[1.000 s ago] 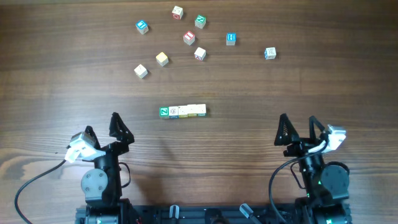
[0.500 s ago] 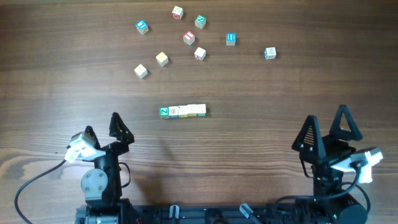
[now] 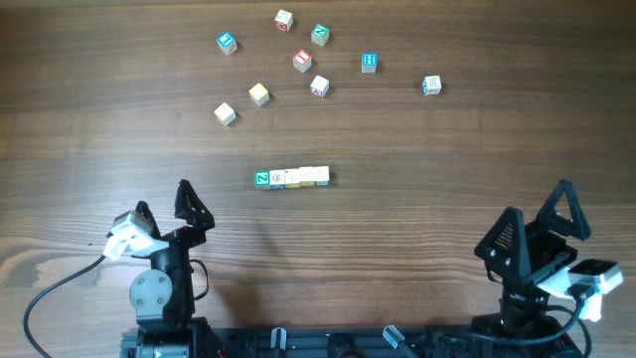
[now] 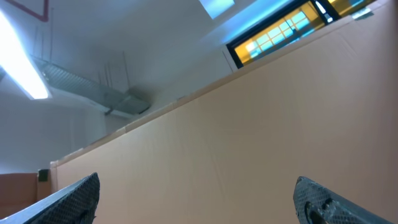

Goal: Form a horizontal line

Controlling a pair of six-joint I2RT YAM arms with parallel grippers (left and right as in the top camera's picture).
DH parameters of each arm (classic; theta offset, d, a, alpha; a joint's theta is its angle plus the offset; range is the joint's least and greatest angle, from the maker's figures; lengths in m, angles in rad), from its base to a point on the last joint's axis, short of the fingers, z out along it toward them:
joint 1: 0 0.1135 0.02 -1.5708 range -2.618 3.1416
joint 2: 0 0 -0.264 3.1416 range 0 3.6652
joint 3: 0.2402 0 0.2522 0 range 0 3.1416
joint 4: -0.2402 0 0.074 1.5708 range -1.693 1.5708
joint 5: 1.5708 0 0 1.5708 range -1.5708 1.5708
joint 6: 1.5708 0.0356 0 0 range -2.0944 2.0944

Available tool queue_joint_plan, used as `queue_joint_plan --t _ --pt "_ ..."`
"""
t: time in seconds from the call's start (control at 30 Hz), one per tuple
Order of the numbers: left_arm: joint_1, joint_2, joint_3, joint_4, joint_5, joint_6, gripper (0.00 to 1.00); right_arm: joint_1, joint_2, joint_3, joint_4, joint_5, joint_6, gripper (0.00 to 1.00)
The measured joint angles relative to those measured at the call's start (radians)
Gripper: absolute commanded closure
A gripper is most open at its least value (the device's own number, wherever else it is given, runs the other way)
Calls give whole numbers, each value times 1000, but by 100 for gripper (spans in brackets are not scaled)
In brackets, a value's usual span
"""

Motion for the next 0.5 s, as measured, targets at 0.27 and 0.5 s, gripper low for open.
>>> queue_joint_plan --t 0.27,0.5 --pt "0 0 0 0 0 0 0 0 -2 2 -508 0 0 0" --pt "0 0 0 0 0 0 0 0 -1 0 -806 -1 0 0"
